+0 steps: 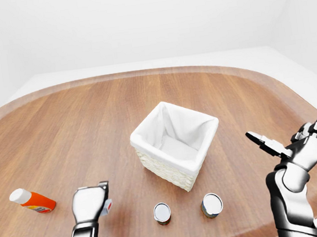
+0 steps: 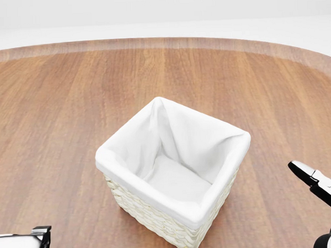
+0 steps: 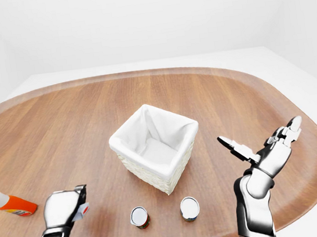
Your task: Pick up the alphabet soup and the cream cheese box, and put them in the basket.
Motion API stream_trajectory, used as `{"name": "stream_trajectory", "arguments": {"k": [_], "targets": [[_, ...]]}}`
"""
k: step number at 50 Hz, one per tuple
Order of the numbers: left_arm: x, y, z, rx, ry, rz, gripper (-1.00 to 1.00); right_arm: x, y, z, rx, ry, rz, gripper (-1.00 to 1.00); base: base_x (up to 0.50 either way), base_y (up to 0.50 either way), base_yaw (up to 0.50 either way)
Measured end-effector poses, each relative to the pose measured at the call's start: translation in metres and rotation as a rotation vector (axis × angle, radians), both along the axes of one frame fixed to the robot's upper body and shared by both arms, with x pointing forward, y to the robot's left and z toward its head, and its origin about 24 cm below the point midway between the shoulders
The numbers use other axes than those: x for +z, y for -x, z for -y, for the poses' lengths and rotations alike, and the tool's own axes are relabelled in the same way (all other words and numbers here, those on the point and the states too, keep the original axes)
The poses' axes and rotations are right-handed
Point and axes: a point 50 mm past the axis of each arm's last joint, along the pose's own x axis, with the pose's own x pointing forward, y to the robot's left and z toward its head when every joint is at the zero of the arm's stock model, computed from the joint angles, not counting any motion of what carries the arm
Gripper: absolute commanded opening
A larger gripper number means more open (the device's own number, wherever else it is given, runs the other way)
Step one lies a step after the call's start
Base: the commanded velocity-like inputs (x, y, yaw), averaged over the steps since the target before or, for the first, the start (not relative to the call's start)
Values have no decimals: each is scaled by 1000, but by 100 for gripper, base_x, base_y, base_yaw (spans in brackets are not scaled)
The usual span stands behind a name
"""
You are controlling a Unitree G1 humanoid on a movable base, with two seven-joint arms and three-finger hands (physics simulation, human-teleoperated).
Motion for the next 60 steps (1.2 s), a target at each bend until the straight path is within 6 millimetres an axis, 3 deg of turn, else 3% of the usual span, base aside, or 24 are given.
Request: {"name": "stream_trajectory", "arguments": {"k": [17,35,60], "targets": [[18,-12,5,44,126,119,-100,0,0,0,0,0,1,100,0,0,0],[78,-29,16,44,261,346,-100,0,-1,1,0,-4,0,100,0,0,0],[154,-65,51,-111,226,427,-100,-1,-2,1,2,-4,-2,100,0,0,0]]}}
